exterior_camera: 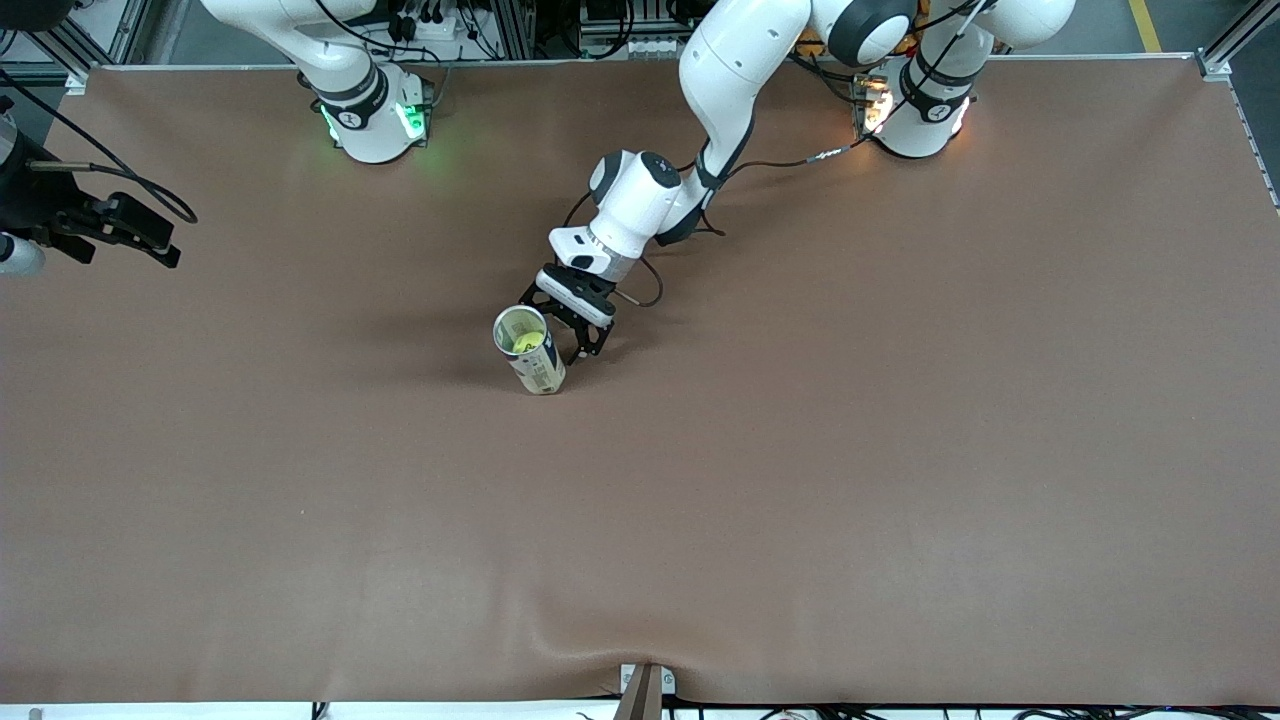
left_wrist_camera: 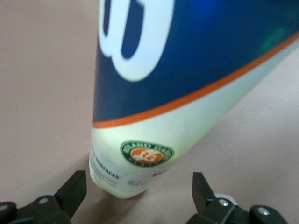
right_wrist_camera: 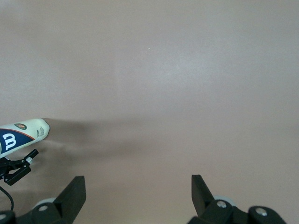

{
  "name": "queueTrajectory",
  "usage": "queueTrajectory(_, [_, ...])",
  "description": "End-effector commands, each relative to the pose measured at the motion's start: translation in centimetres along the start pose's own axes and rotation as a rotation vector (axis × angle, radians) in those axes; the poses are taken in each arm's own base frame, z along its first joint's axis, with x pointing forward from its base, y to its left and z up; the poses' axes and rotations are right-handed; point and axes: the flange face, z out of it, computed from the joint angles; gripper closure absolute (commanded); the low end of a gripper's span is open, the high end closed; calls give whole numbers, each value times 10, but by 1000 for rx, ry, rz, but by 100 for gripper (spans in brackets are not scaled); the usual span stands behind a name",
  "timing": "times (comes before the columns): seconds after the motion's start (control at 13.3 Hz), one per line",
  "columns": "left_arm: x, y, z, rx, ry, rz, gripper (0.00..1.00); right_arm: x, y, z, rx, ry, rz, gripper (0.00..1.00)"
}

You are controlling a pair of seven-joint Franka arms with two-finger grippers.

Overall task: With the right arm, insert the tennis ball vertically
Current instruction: 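Lower the upright can onto the table with the left gripper, then open the left gripper and lift it away from the can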

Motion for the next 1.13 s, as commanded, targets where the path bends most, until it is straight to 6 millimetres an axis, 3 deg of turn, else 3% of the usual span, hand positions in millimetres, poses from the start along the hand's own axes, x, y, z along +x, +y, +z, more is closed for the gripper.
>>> queueTrajectory(0.0, [-1, 5, -12, 1, -17, -26, 0, 2, 2, -5, 5, -5, -4, 0])
queueTrajectory(0.75, [-8, 42, -36, -27, -25, -158, 0, 2, 3, -6, 5, -4, -4, 0])
queueTrajectory(1.05, [-6, 52, -59, -29, -32, -233, 0, 2, 4, -6, 5, -4, -1, 0])
